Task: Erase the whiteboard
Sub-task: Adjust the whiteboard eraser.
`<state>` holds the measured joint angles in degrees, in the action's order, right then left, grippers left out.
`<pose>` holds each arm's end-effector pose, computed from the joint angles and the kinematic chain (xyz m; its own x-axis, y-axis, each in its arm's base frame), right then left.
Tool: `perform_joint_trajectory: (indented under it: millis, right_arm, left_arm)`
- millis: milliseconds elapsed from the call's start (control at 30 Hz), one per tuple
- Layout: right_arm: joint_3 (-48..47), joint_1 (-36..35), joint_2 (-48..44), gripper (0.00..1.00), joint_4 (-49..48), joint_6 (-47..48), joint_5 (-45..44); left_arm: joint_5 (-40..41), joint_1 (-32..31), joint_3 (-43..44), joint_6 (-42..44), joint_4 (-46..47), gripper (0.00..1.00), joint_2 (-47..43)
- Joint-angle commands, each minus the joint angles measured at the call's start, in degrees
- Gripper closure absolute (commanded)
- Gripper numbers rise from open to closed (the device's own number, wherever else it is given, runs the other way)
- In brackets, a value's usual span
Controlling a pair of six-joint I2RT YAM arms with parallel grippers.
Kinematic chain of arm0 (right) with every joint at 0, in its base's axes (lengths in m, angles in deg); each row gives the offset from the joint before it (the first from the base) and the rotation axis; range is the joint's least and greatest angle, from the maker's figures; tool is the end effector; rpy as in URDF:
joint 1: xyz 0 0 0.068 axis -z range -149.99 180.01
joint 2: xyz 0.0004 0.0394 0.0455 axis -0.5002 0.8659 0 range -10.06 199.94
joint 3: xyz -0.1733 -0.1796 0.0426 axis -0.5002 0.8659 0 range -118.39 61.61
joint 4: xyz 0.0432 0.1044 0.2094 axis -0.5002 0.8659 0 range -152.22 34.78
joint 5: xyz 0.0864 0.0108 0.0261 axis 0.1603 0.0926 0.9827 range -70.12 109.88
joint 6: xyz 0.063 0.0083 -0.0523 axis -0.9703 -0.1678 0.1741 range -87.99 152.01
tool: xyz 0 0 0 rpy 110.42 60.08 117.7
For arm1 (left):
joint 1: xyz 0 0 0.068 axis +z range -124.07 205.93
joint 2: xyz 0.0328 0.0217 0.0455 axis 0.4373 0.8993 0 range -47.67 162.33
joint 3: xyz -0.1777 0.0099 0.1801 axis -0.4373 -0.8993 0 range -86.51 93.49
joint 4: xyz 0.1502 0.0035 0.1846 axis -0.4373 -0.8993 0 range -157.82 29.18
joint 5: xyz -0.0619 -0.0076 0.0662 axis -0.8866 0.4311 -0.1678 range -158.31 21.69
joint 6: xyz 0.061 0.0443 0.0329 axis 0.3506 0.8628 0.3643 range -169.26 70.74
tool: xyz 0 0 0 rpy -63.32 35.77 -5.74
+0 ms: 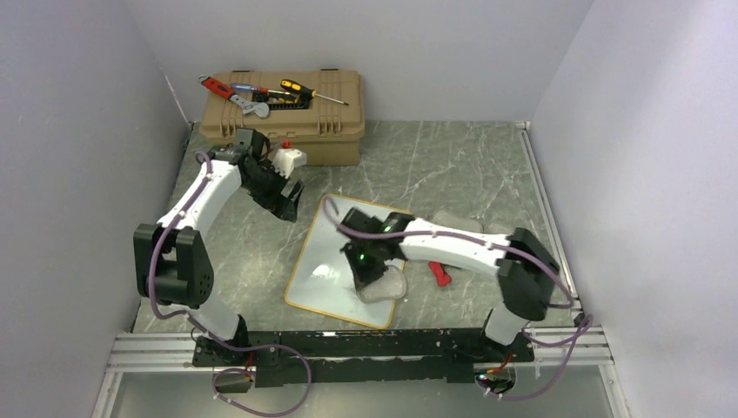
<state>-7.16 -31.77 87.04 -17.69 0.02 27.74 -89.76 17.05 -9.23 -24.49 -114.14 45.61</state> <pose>0.1402 0.2820 0.1653 -0.8557 -0.4849 -0.1808 -0.5172 0.8131 0.2670 0.3036 -0.0740 0.2223 -0.7256 0.5081 -0.4640 0.6336 0.7564 -0.1626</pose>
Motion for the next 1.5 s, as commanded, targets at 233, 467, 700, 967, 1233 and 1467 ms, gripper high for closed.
perform_joint_trajectory:
  millis: [233,467,700,967,1233,1467]
  right_arm:
    - [2.9,14.3,-22.6,1.0,-34.3,-22.9,7.2]
    - [3.3,14.2,-24.0,1.0,-46.2,-30.0,5.9]
    - [5.1,13.5,-25.3,1.0,-50.5,-33.4,2.0]
    - [3.6,9.7,-21.8,1.0,-54.9,-36.5,-1.7]
    - [0.7,7.1,-19.5,1.0,-55.7,-36.5,-2.9]
    - [-0.6,6.1,-18.2,1.0,-57.2,-37.2,-2.4]
  left_arm:
    - [-28.4,0.6,-8.1,15.0,-2.6,0.01,-17.3]
    - [-36.4,0.6,-9.6,16.1,-0.9,0.01,-23.7]
    - [-42.4,0.6,-11.4,11.4,4.2,0.01,-26.5]
    - [-45.5,0.6,-11.8,7.2,6.6,0.0,-27.6]
    - [-45.5,0.6,-14.4,1.5,12.9,0.0,-28.3]
    - [-45.2,0.5,-15.4,3.4,11.4,0.0,-28.6]
